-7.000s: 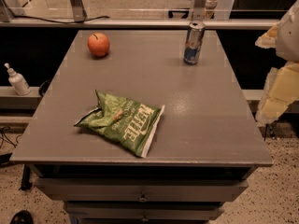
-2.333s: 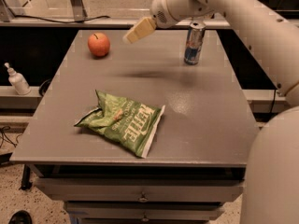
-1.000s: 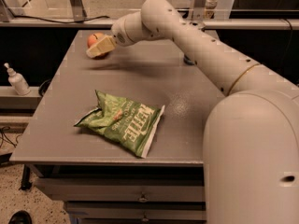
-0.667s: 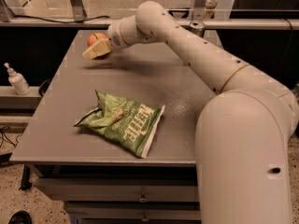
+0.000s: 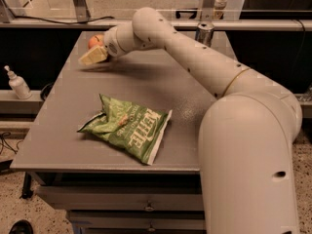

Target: Move apple near green jalapeno chip bag

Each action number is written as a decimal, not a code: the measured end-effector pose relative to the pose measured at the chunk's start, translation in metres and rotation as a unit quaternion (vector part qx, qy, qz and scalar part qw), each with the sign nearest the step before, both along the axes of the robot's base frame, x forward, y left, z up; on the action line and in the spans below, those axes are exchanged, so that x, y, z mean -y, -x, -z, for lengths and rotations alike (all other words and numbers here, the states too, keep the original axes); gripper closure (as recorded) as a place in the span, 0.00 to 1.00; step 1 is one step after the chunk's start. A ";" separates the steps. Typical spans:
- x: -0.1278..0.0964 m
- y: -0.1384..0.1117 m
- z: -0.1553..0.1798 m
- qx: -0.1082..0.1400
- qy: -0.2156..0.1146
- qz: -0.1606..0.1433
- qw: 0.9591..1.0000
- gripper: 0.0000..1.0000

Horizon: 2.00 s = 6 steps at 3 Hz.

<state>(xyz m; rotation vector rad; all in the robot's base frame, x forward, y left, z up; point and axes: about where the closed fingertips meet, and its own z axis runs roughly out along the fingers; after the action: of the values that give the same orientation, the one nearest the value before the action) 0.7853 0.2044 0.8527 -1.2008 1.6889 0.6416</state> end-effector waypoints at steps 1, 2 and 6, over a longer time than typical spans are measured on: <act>0.000 0.003 -0.005 0.003 0.001 0.002 1.000 0.40; 0.008 0.011 -0.018 0.012 -0.007 0.007 1.000 0.64; 0.132 0.090 -0.047 0.009 -0.041 0.045 0.998 1.00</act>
Offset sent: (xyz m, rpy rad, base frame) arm -0.0184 -0.0256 0.0391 0.0373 -0.0494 -0.0356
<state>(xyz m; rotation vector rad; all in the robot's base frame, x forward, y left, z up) 0.6949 0.0723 0.9001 -1.0642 1.6758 0.6363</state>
